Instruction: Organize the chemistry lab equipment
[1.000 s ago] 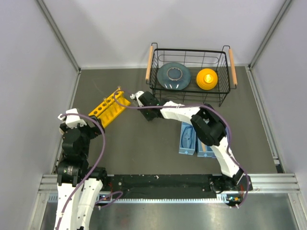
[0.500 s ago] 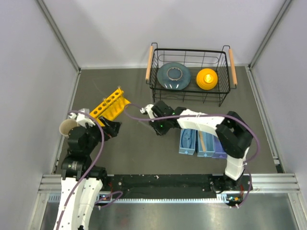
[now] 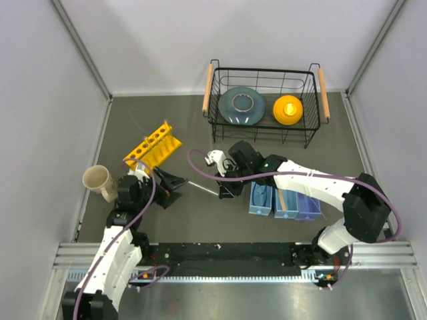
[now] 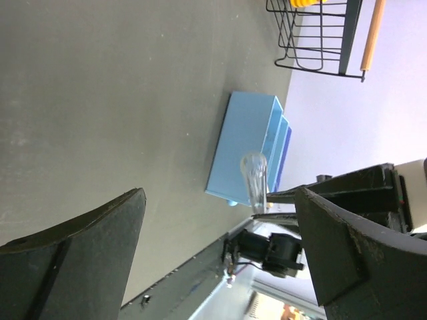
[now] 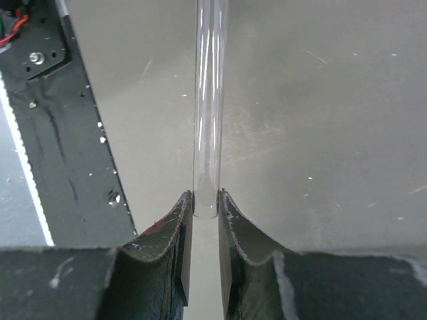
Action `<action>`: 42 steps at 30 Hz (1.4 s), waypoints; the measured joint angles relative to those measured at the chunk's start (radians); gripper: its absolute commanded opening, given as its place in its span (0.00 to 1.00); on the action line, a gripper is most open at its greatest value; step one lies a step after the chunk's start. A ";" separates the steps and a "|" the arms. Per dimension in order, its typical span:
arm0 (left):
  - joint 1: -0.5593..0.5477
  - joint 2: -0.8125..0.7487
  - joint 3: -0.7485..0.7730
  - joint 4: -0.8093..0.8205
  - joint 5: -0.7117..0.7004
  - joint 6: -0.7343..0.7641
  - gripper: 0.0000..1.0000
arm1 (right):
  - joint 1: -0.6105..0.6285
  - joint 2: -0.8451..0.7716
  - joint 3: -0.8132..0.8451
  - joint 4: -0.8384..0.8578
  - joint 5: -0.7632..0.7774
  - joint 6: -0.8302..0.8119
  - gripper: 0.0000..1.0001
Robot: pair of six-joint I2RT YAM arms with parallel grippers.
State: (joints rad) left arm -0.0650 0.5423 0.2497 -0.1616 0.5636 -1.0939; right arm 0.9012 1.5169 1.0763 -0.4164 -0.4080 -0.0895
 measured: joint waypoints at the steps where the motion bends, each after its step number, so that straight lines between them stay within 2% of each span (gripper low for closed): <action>1: 0.000 0.034 -0.006 0.032 0.024 -0.018 0.97 | 0.000 -0.006 -0.006 0.004 -0.018 -0.003 0.17; 6: 0.000 0.121 -0.018 0.164 0.098 -0.073 0.87 | 0.000 -0.013 -0.023 0.008 -0.084 -0.013 0.17; 10: 0.000 0.137 -0.034 0.234 0.132 -0.100 0.69 | 0.000 -0.013 -0.023 0.013 -0.114 -0.016 0.17; 13: 0.000 0.137 -0.048 0.267 0.151 -0.112 0.63 | 0.000 -0.013 -0.023 0.013 -0.124 -0.016 0.17; 16: 0.000 0.137 -0.060 0.283 0.162 -0.115 0.52 | 0.000 -0.013 -0.023 0.013 -0.132 -0.016 0.17; 17: 0.000 0.137 -0.061 0.284 0.164 -0.118 0.42 | 0.000 -0.013 -0.023 0.013 -0.134 -0.016 0.17; 19: 0.000 0.137 -0.063 0.285 0.173 -0.122 0.34 | 0.000 -0.013 -0.023 0.013 -0.136 -0.020 0.17; 20: 0.000 0.137 -0.064 0.288 0.178 -0.123 0.25 | 0.000 -0.013 -0.023 0.013 -0.136 -0.021 0.17; 23: 0.000 0.134 -0.064 0.294 0.190 -0.132 0.09 | 0.000 -0.013 -0.024 0.012 -0.136 -0.024 0.18; 26: 0.000 0.122 -0.064 0.296 0.198 -0.138 0.03 | 0.001 -0.013 -0.030 0.016 -0.136 -0.031 0.20; 27: 0.000 0.116 -0.064 0.293 0.198 -0.138 0.02 | 0.001 -0.013 -0.030 0.017 -0.136 -0.034 0.23; 29: 0.000 0.099 -0.060 0.273 0.196 -0.129 0.01 | 0.002 -0.013 -0.030 0.019 -0.133 -0.043 0.37; 30: 0.000 0.090 -0.056 0.254 0.193 -0.120 0.01 | 0.002 -0.013 -0.030 0.016 -0.127 -0.049 0.60; 32: 0.000 0.062 -0.027 0.176 0.174 -0.073 0.01 | 0.003 -0.017 -0.029 0.000 -0.102 -0.084 0.80; 33: 0.000 0.050 0.000 0.122 0.160 -0.046 0.01 | 0.001 -0.023 -0.028 -0.014 -0.089 -0.104 0.93; 34: 0.000 0.039 0.034 0.066 0.137 -0.011 0.01 | -0.002 -0.030 -0.028 -0.030 -0.082 -0.120 0.98; 37: 0.000 0.009 0.170 -0.105 0.037 0.110 0.00 | -0.032 -0.071 -0.008 -0.110 -0.089 -0.219 0.99; 42: 0.001 0.047 0.459 -0.367 -0.201 0.359 0.00 | -0.247 -0.201 0.013 -0.184 -0.196 -0.328 0.99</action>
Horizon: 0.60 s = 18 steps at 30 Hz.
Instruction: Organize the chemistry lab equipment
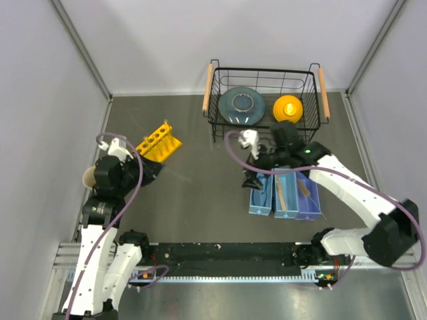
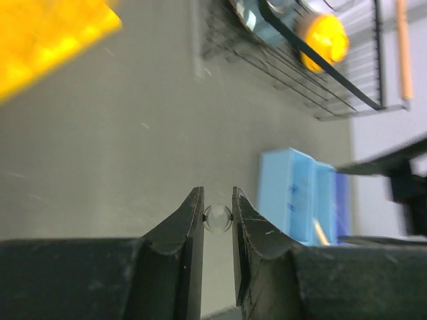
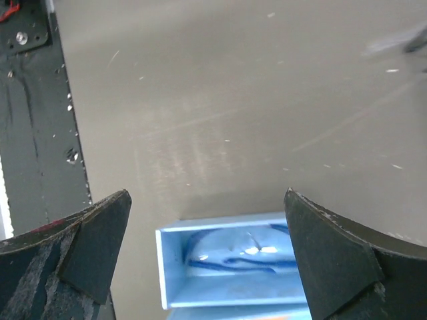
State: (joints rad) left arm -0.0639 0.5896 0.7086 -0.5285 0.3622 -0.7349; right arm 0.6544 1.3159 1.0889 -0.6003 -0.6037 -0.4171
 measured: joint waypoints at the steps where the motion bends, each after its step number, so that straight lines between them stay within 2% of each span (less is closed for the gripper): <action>1: 0.000 0.019 0.055 -0.034 -0.054 0.051 0.00 | -0.044 -0.035 -0.003 -0.006 -0.018 -0.013 0.99; 5: 0.000 0.104 0.224 -0.159 -0.261 0.231 0.00 | -0.164 -0.187 -0.066 -0.006 -0.084 -0.053 0.99; 9: 0.000 0.188 0.307 -0.214 -0.404 0.355 0.01 | -0.285 -0.277 -0.192 0.019 -0.196 -0.064 0.99; 14: 0.001 0.290 0.356 -0.228 -0.514 0.459 0.01 | -0.429 -0.321 -0.320 0.035 -0.262 -0.062 0.99; 18: 0.001 0.359 0.378 -0.212 -0.558 0.501 0.01 | -0.454 -0.325 -0.326 0.046 -0.281 -0.063 0.99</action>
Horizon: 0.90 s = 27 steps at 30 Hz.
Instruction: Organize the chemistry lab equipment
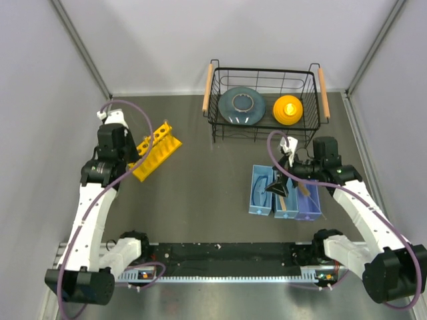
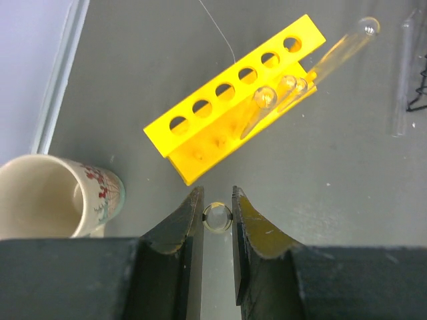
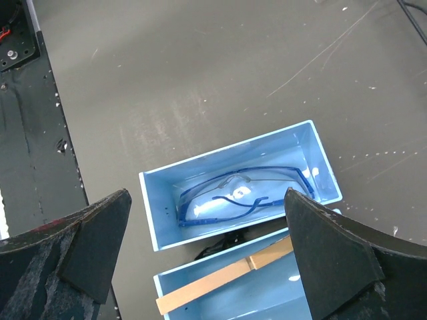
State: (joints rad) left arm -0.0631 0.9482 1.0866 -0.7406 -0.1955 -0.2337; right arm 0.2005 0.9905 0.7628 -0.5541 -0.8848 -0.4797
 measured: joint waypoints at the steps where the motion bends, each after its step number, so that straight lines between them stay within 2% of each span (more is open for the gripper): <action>1: 0.000 0.016 0.002 0.017 -0.010 0.007 0.01 | 0.000 0.000 0.000 0.004 -0.001 0.000 0.99; 13: 0.000 0.188 0.020 0.167 -0.075 0.043 0.01 | 0.000 -0.001 0.000 0.012 0.008 -0.017 0.99; 27: 0.000 0.254 0.065 0.227 -0.083 0.043 0.01 | 0.000 0.000 0.000 0.012 0.012 -0.021 0.99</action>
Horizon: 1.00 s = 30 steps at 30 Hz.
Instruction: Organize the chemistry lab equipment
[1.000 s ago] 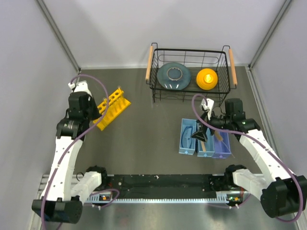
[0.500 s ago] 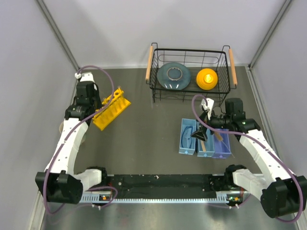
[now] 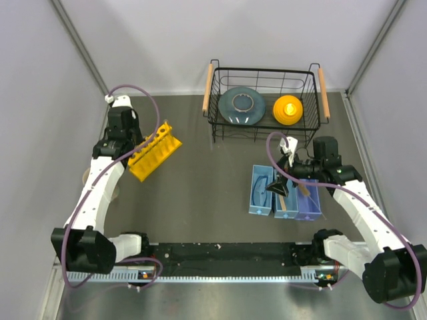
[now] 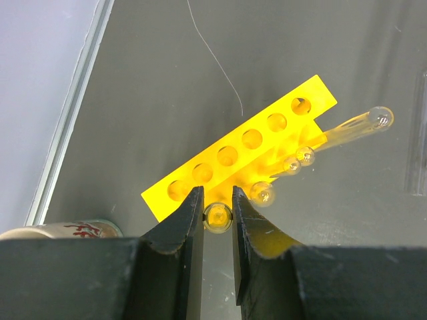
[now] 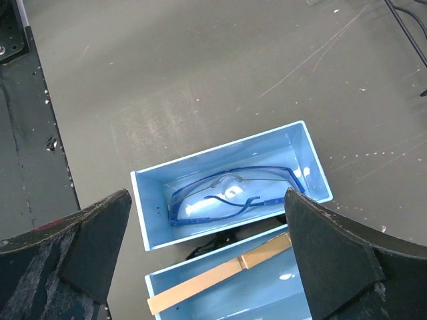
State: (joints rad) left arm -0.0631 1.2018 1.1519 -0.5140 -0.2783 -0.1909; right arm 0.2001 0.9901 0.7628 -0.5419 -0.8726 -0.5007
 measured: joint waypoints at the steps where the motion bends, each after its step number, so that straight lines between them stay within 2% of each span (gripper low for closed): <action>1: 0.000 0.006 0.000 0.001 0.000 0.000 0.01 | 0.000 0.000 0.000 0.000 0.002 -0.002 0.99; 19: 0.000 0.073 0.000 0.016 0.000 0.000 0.02 | 0.000 0.000 0.000 0.000 0.014 -0.016 0.99; 30: 0.000 0.093 -0.049 0.053 0.000 -0.002 0.07 | 0.000 0.000 0.000 -0.001 0.015 -0.023 0.99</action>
State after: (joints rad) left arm -0.0631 1.2945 1.1030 -0.4610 -0.2779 -0.1932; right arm 0.1997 0.9901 0.7628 -0.5430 -0.8577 -0.5232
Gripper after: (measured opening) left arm 0.226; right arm 0.987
